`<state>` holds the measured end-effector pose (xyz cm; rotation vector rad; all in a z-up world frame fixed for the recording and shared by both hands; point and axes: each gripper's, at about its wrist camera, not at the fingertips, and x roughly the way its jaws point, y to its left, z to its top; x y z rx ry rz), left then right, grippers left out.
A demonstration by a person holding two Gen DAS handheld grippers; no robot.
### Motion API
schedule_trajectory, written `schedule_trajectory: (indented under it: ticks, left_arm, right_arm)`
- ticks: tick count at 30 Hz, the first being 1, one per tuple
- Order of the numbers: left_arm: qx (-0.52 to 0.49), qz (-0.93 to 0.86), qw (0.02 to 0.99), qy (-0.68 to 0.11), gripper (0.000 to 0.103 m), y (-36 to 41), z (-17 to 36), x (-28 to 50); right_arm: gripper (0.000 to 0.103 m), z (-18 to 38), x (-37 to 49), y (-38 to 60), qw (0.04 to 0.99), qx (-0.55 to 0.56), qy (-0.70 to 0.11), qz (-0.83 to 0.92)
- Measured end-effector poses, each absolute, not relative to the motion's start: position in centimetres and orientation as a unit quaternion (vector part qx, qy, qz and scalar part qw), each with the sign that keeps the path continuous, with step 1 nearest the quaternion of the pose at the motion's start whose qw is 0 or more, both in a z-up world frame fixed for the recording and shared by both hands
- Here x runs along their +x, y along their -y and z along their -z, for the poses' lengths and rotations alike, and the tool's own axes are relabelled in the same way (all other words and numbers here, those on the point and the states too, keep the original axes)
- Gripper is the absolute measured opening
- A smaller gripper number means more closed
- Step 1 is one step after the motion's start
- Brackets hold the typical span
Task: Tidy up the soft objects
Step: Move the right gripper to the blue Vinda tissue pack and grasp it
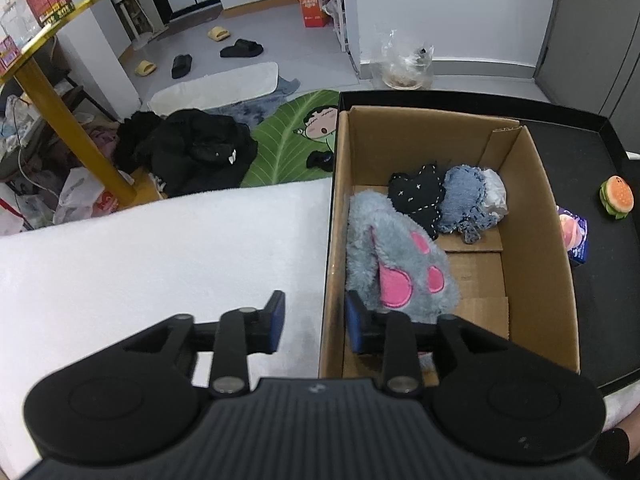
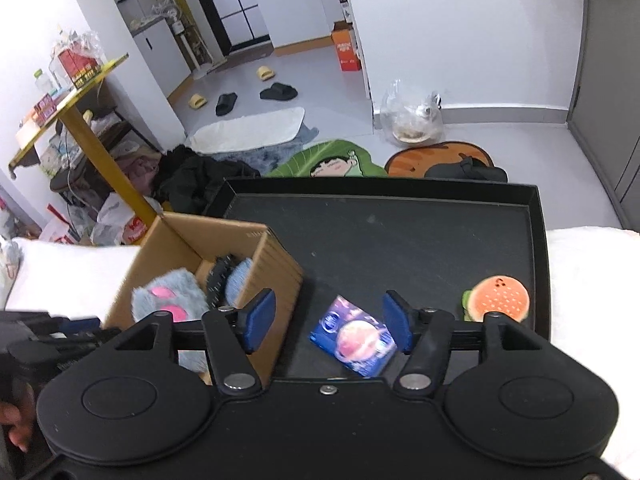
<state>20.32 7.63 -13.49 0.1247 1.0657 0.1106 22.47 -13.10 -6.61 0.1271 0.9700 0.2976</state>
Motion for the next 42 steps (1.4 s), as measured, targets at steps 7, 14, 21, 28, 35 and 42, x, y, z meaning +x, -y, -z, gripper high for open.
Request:
schedule_trajectory:
  ticks: [7,14,21,28,35,42]
  left_arm:
    - [0.072,-0.066,0.865,-0.493,0.056,-7.2,12.9,20.1]
    - [0.07,-0.072,0.868,-0.486,0.057,-7.0,12.7,20.0]
    - [0.056,-0.07,0.887,-0.454,0.057,-7.2,11.8,19.5]
    - [0.062,-0.073,0.878,-0.469,0.057,-7.0,12.6,20.4]
    - [0.068,-0.076,0.876,-0.472,0.057,-6.8,12.7,20.5]
    - [0.074,-0.078,0.876,-0.47,0.057,-6.7,12.6,20.4]
  right_arm:
    - [0.074,8.1,22.6,14.1,0.862,0.015,-0.483,-0.154]
    - [0.086,10.7,22.3,14.0,0.855,-0.017,-0.49,-0.166]
    - [0.095,13.6,22.8,12.5,0.844,-0.074,-0.496,-0.192]
    - [0.096,15.0,23.2,11.2,0.845,-0.121,-0.482,-0.197]
    - [0.096,15.3,24.3,11.9,0.861,-0.12,-0.465,-0.168]
    - [0.096,14.9,23.4,11.0,0.854,-0.121,-0.455,-0.22]
